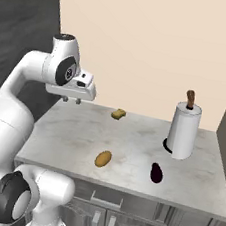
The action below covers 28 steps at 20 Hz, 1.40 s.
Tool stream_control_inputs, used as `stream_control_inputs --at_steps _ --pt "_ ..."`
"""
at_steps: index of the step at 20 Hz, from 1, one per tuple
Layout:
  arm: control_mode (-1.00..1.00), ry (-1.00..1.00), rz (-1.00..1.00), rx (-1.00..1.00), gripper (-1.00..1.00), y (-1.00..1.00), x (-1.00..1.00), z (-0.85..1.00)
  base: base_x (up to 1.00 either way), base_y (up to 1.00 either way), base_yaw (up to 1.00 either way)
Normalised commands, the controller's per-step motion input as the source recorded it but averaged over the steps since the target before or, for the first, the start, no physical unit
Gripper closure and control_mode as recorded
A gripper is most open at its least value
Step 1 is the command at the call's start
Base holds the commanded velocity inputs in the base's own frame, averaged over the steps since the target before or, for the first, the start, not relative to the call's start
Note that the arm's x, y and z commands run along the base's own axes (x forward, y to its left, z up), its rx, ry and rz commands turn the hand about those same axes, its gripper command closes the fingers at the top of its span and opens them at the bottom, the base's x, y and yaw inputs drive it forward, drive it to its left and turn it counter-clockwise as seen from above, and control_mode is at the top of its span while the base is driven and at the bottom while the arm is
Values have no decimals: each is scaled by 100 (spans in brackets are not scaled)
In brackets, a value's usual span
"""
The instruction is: Place the potato and eggplant inside the fridge drawer. Close the drawer after placing the vegetables.
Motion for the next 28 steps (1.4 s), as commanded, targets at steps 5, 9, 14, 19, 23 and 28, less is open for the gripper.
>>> stream_control_inputs --at_steps 5,9,14,19,23,28 --pt "-100 -7 0 3 -100 -20 -21 -14 0 0 0" --pt "-100 0 -10 0 -100 -65 -11 -94 0 0 0" --pt "-100 21 -16 0 -100 -40 -7 -100 0 0 0" --pt "-100 14 -7 0 -100 -25 0 -84 0 0 0" --pt "-100 5 -3 0 -100 -25 0 -46 0 0 0" --pt "-100 2 -10 2 -100 -18 9 -46 0 0 0"
